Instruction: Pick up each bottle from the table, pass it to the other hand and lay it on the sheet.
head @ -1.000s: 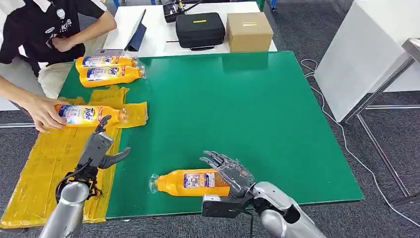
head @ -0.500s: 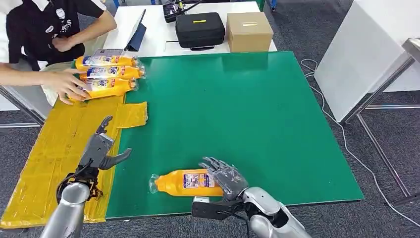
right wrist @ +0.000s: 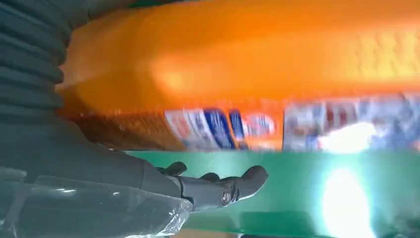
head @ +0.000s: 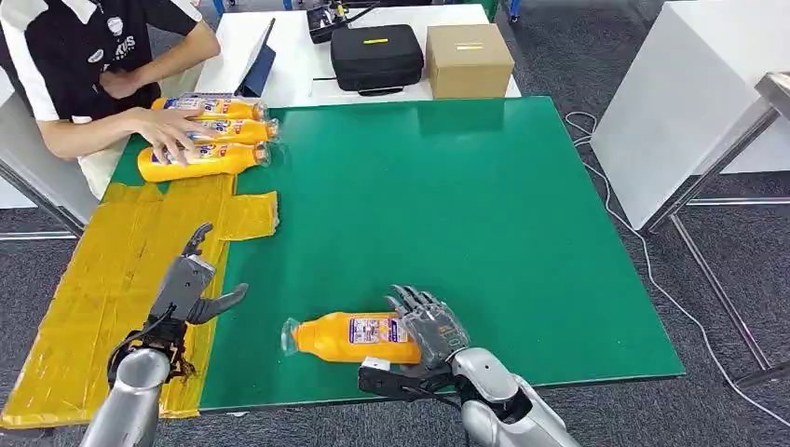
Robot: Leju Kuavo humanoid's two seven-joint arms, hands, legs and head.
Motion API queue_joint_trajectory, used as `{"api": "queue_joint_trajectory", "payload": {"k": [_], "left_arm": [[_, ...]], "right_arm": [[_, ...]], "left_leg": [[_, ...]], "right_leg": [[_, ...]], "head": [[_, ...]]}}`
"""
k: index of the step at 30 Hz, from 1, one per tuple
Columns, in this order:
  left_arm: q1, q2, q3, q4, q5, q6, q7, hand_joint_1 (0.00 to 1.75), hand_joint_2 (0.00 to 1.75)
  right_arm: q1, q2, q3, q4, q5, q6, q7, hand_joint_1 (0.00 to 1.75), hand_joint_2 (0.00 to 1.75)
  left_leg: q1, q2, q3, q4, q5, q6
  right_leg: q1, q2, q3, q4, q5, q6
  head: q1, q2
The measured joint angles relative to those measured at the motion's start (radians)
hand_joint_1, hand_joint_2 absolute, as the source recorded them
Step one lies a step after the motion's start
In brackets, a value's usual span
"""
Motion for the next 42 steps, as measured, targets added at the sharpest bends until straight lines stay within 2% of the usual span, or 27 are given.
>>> {"api": "queue_joint_trajectory", "payload": {"k": [12,30,37,42], "left_arm": [[0.008,-0.001,0.0,-0.006,0.001,0.0,0.003,0.0,1.75],[0.042,-0.001,0.0,-0.042,0.003,0.01,0.006,0.0,1.75],[0.045,-0.003,0.0,-0.052,0.076,-0.047,-0.003,0.0,1.75],[0.045,-0.021,-0.008,-0.072,0.26,-0.196,-0.011,0.0,1.75]], "right_arm": [[-0.013,0.016,-0.012,0.04,0.016,-0.002,0.006,1.75,1.75],[0.001,0.032,-0.052,0.04,-0.012,-0.041,-0.035,1.75,1.75],[0.024,0.053,-0.095,0.036,-0.103,-0.156,-0.097,1.75,1.75],[0.027,0.095,-0.168,0.017,-0.211,-0.34,-0.2,1.75,1.75]], "left_leg": [[0.0,0.0,0.007,0.0,0.0,0.0],[0.0,0.0,0.007,0.0,0.0,0.0],[0.0,0.0,0.006,0.0,0.0,0.0],[0.0,0.001,0.003,0.0,0.001,0.0]], "right_leg": [[0.0,0.0,0.006,0.0,0.0,0.0],[0.0,0.0,0.007,0.0,0.0,0.0],[0.0,0.0,0.006,0.0,0.0,0.0],[0.0,0.0,0.002,0.0,0.0,0.0]], "head": [[0.0,0.0],[0.0,0.0],[0.0,0.0],[0.0,0.0]]}}
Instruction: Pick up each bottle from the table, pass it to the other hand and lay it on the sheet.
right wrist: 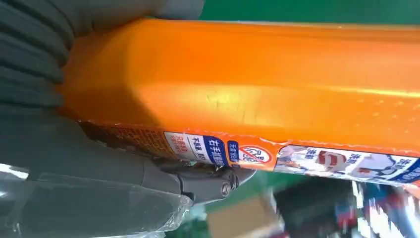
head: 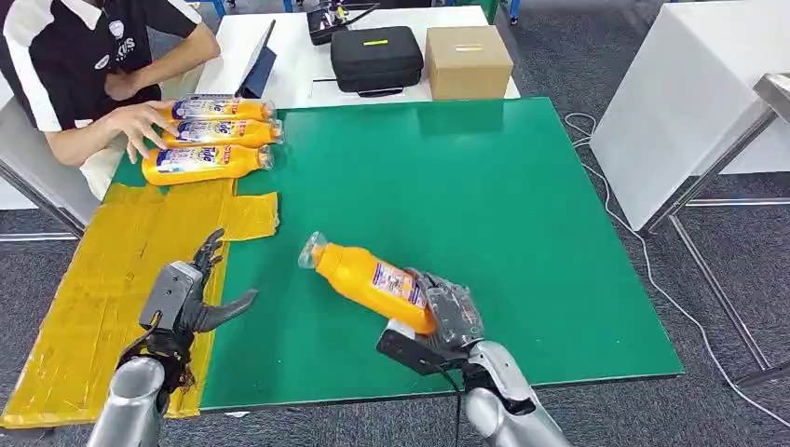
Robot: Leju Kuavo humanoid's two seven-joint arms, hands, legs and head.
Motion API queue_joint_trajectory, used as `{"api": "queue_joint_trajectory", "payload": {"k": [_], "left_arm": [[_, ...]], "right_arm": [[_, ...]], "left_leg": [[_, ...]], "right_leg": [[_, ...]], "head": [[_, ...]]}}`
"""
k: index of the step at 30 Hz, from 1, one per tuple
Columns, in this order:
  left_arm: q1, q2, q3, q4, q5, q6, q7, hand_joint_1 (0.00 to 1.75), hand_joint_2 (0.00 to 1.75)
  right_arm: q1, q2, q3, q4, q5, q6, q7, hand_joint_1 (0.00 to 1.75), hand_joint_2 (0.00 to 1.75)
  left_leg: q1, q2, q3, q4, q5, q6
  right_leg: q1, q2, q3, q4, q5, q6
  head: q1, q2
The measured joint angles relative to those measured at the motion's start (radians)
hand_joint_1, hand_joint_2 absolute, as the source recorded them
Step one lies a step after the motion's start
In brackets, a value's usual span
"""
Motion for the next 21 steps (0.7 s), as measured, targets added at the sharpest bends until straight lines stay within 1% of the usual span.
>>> {"api": "queue_joint_trajectory", "payload": {"k": [2,5,7,9,13,16,21], "left_arm": [[-0.018,-0.013,-0.026,0.0,0.078,-0.067,0.006,0.0,1.75],[-0.064,-0.041,-0.089,0.001,0.188,-0.109,0.033,0.0,1.75],[-0.095,-0.058,-0.133,0.001,0.246,-0.112,0.056,0.0,1.75],[-0.121,-0.069,-0.177,0.001,0.281,-0.113,0.073,0.0,1.75],[-0.17,-0.074,-0.247,0.008,0.332,-0.109,0.085,0.0,1.75],[-0.204,-0.079,-0.282,0.026,0.352,-0.104,0.09,0.0,1.75],[-0.229,-0.093,-0.309,0.069,0.402,-0.109,0.098,0.0,1.75]], "right_arm": [[-0.009,0.018,-0.023,0.0,-0.063,-0.082,-0.086,1.75,1.75],[-0.049,0.047,-0.047,0.008,-0.151,-0.171,-0.209,1.75,1.75],[-0.084,0.068,-0.053,0.028,-0.187,-0.202,-0.257,1.75,1.75],[-0.111,0.087,-0.054,0.053,-0.24,-0.204,-0.295,1.75,1.75],[-0.149,0.118,-0.054,0.092,-0.297,-0.201,-0.332,1.75,1.75],[-0.176,0.138,-0.053,0.122,-0.304,-0.194,-0.331,1.75,1.75],[-0.212,0.166,-0.041,0.167,-0.303,-0.169,-0.323,1.75,1.75]], "left_leg": [[0.0,-0.001,-0.002,0.0,0.0,0.0],[0.0,-0.001,-0.003,0.0,0.0,0.0],[0.0,0.0,-0.003,0.0,0.0,0.0],[0.0,0.0,-0.002,0.0,0.0,0.0],[0.0,-0.001,-0.003,0.0,0.0,0.0],[0.0,-0.001,-0.003,0.0,0.0,0.0],[0.0,0.0,-0.004,0.0,0.0,0.0]], "right_leg": [[0.0,0.0,-0.002,0.0,0.0,0.0],[0.0,0.0,-0.002,0.0,0.0,0.0],[0.0,0.0,-0.002,0.0,0.0,0.0],[0.0,0.0,-0.002,0.0,0.0,0.0],[0.0,0.0,-0.002,0.0,0.0,0.0],[0.0,0.0,-0.003,0.001,0.0,0.0],[0.001,0.0,-0.003,0.001,0.0,0.0]], "head": [[0.0,0.0],[0.001,0.0],[0.0,0.0],[0.0,0.0],[0.0,0.0],[0.0,0.0],[0.0,0.0]]}}
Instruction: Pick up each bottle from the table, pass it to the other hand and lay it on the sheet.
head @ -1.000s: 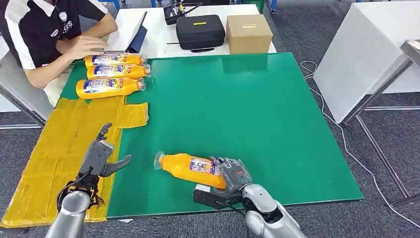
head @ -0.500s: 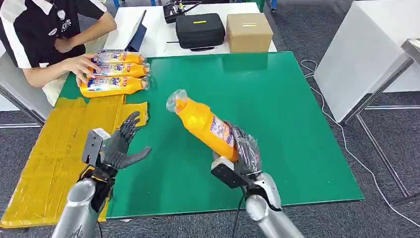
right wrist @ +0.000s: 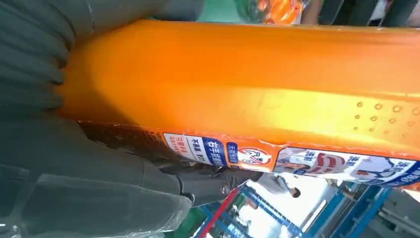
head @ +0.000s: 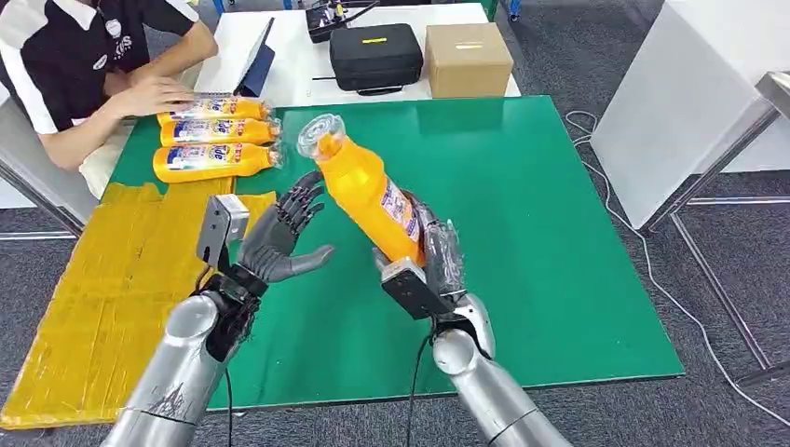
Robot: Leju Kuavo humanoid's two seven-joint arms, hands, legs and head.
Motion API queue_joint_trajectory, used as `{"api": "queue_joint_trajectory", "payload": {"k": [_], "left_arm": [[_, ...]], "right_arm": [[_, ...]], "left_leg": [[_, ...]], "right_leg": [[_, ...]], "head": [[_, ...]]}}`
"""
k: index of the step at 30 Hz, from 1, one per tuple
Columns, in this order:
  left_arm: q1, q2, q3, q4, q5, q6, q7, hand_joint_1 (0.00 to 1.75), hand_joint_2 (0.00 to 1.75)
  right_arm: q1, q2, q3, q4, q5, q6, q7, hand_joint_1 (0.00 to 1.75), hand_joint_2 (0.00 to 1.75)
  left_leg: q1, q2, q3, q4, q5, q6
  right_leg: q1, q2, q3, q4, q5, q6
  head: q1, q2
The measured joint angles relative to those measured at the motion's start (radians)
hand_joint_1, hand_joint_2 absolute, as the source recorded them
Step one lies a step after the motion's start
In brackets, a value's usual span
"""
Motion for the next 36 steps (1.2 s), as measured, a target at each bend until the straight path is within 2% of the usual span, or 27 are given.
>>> {"api": "queue_joint_trajectory", "payload": {"k": [21,36], "left_arm": [[-0.028,-0.03,-0.024,0.063,0.093,-0.012,0.015,0.0,1.75],[0.0,-0.033,0.003,0.055,0.132,0.011,0.045,0.0,1.75]], "right_arm": [[-0.062,0.07,0.053,0.121,0.019,0.048,0.016,1.75,1.75],[-0.116,0.122,0.131,0.257,0.009,0.056,0.027,1.75,1.75]], "left_leg": [[0.0,0.0,-0.001,0.0,0.0,0.0],[0.0,0.0,-0.001,0.0,0.0,0.0]], "right_leg": [[0.0,0.0,0.0,0.0,0.0,0.0],[0.0,0.0,0.0,0.0,0.0,0.0]], "head": [[0.0,0.0],[0.0,0.0]]}}
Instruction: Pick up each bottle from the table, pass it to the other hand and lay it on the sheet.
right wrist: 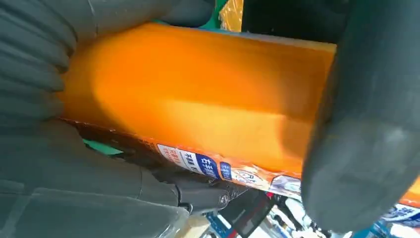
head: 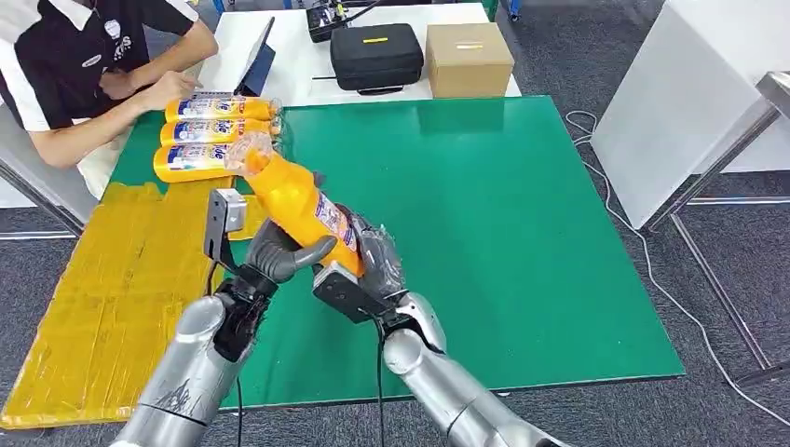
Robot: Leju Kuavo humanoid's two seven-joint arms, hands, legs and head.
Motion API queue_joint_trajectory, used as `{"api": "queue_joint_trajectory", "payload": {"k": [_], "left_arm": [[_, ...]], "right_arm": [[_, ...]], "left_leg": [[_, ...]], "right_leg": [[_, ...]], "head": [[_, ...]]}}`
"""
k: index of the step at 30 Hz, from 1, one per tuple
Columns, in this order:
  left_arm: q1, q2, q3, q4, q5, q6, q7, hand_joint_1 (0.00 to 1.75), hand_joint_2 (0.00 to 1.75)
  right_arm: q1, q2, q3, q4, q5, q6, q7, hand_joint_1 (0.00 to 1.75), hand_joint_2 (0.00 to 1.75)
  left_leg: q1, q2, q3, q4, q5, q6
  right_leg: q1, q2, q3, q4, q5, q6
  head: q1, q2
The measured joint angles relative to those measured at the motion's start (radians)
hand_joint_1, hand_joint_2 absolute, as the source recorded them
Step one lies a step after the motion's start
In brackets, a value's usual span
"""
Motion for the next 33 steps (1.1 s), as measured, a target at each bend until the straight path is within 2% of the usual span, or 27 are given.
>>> {"api": "queue_joint_trajectory", "payload": {"k": [8,10,15,16,18,33], "left_arm": [[0.026,0.0,0.024,-0.013,0.011,0.002,0.004,0.0,1.75],[0.03,0.0,0.027,-0.016,0.011,0.006,0.006,0.26,1.75],[0.045,-0.004,0.037,-0.027,0.014,0.02,0.008,0.26,1.75],[0.046,-0.005,0.039,-0.027,0.014,0.021,0.008,1.4,1.75],[0.049,-0.008,0.042,-0.03,0.014,0.021,0.009,1.71,1.75],[0.051,-0.013,0.055,-0.043,0.034,0.039,0.009,1.75,1.75]], "right_arm": [[0.0,0.008,0.034,0.021,-0.001,0.01,0.005,1.75,1.75],[0.0,0.008,0.041,0.025,-0.001,0.012,0.011,1.75,1.75],[0.0,0.008,0.05,0.03,-0.001,0.018,0.022,1.75,1.75],[0.0,0.008,0.05,0.03,-0.001,0.018,0.022,1.75,1.75],[0.0,0.008,0.05,0.031,-0.001,0.018,0.022,1.75,1.75],[-0.008,0.008,0.06,0.032,-0.003,0.024,0.033,1.75,1.75]], "left_leg": [[0.0,0.0,0.0,0.0,0.0,0.0],[0.0,0.0,0.0,0.0,0.0,0.0],[0.0,0.0,0.0,0.0,0.0,0.0],[0.0,0.0,0.0,0.0,0.0,0.0],[0.0,0.0,0.0,0.0,0.0,0.0],[0.0,0.0,0.0,0.0,0.0,0.0]], "right_leg": [[0.0,0.0,0.0,0.0,0.0,0.0],[0.0,0.0,0.0,0.0,0.0,0.0],[0.0,0.0,0.0,0.0,0.0,0.0],[0.0,0.0,0.0,0.0,0.0,0.0],[0.0,0.0,0.0,0.0,0.0,0.0],[0.0,0.0,-0.001,0.0,0.0,0.0]], "head": [[0.0,0.0],[0.0,0.0],[0.0,0.0],[0.0,0.0],[0.0,0.0],[0.0,0.0]]}}
